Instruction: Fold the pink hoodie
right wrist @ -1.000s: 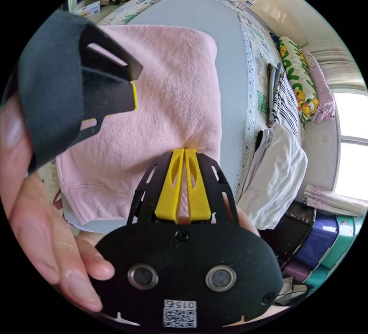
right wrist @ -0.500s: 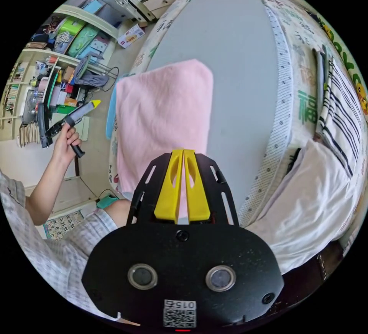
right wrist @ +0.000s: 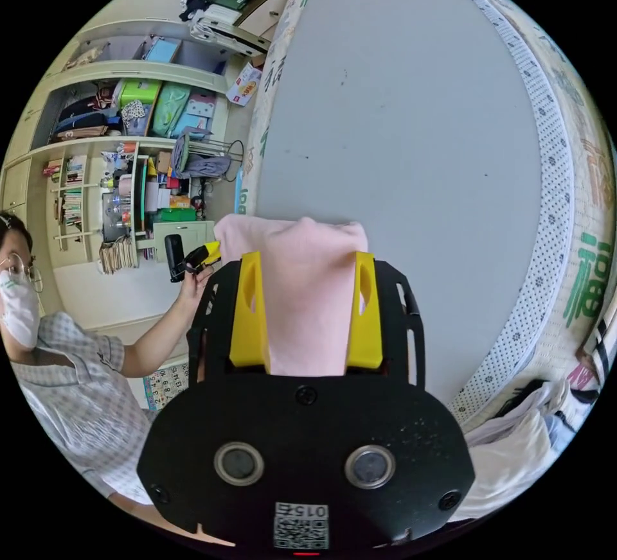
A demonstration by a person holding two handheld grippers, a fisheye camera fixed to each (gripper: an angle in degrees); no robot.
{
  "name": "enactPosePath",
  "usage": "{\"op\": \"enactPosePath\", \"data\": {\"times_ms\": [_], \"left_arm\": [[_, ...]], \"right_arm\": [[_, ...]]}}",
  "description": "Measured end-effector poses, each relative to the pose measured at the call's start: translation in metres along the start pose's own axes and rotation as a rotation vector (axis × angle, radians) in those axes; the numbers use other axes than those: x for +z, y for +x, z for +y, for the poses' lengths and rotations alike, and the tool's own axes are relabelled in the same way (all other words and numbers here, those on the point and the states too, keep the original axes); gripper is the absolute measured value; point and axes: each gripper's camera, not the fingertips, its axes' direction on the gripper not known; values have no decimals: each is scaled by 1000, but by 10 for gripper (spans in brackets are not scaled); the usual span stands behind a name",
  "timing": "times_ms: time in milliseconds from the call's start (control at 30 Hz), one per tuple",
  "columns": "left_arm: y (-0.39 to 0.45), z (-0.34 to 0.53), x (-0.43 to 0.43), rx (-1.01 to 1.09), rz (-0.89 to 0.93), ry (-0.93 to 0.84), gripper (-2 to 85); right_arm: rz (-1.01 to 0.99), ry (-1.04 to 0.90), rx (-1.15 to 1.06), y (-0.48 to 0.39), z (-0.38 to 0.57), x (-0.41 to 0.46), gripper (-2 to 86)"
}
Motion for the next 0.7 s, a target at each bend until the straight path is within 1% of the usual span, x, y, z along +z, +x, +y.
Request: {"op": "enactPosePath", "data": {"times_ms": [133, 233, 300, 333, 400, 500, 567, 700], "left_arm": [[0, -11, -5, 22, 2, -8, 194], [1, -17, -9, 49, 61, 7, 196], [3, -24, -2, 73, 110, -30, 190], [4, -30, 8, 68, 125, -76, 184], [2, -38, 22, 41, 116, -127, 168], [-9, -46, 34, 2, 213, -189, 126], [-13, -42, 35, -18, 254, -171, 86], [-11, -26, 22, 6, 193, -129, 64]], "right_arm": [[55, -40, -25, 27, -9, 46, 182], [43, -25, -23, 53, -6, 69, 172], [15, -11, -2, 72, -5, 81, 167], [2, -5, 3, 82, -4, 89, 165], [7, -7, 1, 92, -3, 101, 162], [44, -36, -20, 103, -6, 121, 153], [42, -60, -32, 112, -10, 136, 139], [-7, -63, -31, 123, -14, 164, 132]]}}
